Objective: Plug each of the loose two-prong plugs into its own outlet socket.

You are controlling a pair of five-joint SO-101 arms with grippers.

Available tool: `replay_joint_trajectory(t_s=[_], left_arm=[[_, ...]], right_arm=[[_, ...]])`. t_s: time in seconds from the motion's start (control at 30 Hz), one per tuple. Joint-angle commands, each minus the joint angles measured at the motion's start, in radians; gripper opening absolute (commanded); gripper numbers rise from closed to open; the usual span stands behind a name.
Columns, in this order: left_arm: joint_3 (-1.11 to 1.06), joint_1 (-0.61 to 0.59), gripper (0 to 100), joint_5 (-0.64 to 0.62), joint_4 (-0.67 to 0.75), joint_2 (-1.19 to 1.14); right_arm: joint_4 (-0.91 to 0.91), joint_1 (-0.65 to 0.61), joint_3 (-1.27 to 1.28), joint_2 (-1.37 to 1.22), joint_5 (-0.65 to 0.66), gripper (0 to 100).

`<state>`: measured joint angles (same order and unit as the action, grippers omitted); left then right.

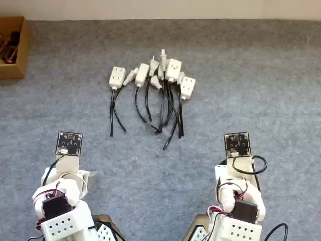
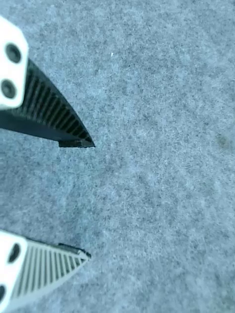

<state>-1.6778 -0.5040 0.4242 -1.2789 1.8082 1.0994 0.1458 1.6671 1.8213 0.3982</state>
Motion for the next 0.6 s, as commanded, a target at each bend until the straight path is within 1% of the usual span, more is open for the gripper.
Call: replay_joint_trajectory(t_s=[0.0, 0.13, 0.2, 0.33, 0.47, 0.57], left_arm=[[-0.015, 0.018, 32, 0.008, 0.003, -0.002], [-0.015, 0.114, 32, 0.009, 0.002, -0.002], [-0.015, 0.134, 32, 0.009, 0.003, -0.002], [-0.015, 0.119, 32, 0.009, 0.011, -0.001], [-0.015, 0.107, 32, 0.008, 0.068, -0.001], [-0.015, 0.122, 32, 0.003, 0.140, -0.001]], right_arm=[[-0.012, -0.013, 0.131, 0.005, 0.000, 0.8], [-0.013, -0.061, 0.131, 0.010, 0.003, 0.8], [-0.012, -0.073, 0.131, 0.008, 0.000, 0.8], [-0.021, -0.111, 0.130, 0.013, 0.003, 0.8], [-0.021, -0.107, 0.125, 0.013, 0.003, 0.9], [-0.021, -0.105, 0.102, 0.013, -0.003, 0.9]])
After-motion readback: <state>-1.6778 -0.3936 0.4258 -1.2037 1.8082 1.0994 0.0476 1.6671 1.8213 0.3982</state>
